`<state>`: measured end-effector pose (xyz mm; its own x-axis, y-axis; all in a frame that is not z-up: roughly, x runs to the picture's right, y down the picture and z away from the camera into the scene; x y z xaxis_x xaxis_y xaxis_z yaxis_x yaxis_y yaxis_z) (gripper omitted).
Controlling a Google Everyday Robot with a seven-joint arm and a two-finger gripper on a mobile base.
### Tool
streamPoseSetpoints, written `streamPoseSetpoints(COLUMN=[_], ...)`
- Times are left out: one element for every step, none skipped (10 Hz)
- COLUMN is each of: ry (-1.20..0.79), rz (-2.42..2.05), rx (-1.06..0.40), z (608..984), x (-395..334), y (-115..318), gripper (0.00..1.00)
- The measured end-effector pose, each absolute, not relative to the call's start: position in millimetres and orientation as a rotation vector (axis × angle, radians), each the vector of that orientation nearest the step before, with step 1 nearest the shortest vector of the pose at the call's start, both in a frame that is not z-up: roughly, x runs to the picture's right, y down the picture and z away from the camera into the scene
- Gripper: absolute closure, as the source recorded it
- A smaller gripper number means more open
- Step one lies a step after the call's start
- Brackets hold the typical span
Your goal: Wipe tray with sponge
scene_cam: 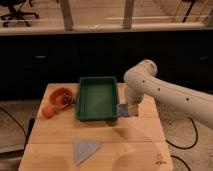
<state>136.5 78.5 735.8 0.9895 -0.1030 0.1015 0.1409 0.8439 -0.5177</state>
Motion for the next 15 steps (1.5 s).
streamPoseSetpoints(ry=[-0.072,-0.076,-0.076,-0.086,-0.094,-0.093,-0.093,-0.099,-0.104,-0.111,-0.118,-0.12,-0.123,-0.126,-0.133], rz=[-0.132,-0.137,-0.137,-0.153,-0.17,-0.18,-0.18,-0.187,-0.196,-0.208,-0.222,-0.233,-0.24,-0.244,-0.254], rx=[-0.548,-0.544,-0.544,-0.528,-0.515,-0.509,-0.512,-0.509,-0.509,-0.509,-0.508,-0.507,-0.507,-0.507,-0.508], z=[739.0,742.1,742.1,751.7,758.8,759.9,759.4,762.9,767.5,771.5,773.6,775.2,776.3,778.5,782.5], x=[136.4,134.5,134.5,132.8,128.8,129.8,130.9,128.6,126.3,118.5,108.3,103.6,103.6,104.1,98.6], y=[69.6,62.3,62.3,47.1,34.2,29.1,28.8,25.4,22.8,23.0,23.0,21.5,21.4,20.6,19.6], gripper=[1.0,1.0,1.0,1.0,1.0,1.0,1.0,1.0,1.0,1.0,1.0,1.0,1.0,1.0,1.0])
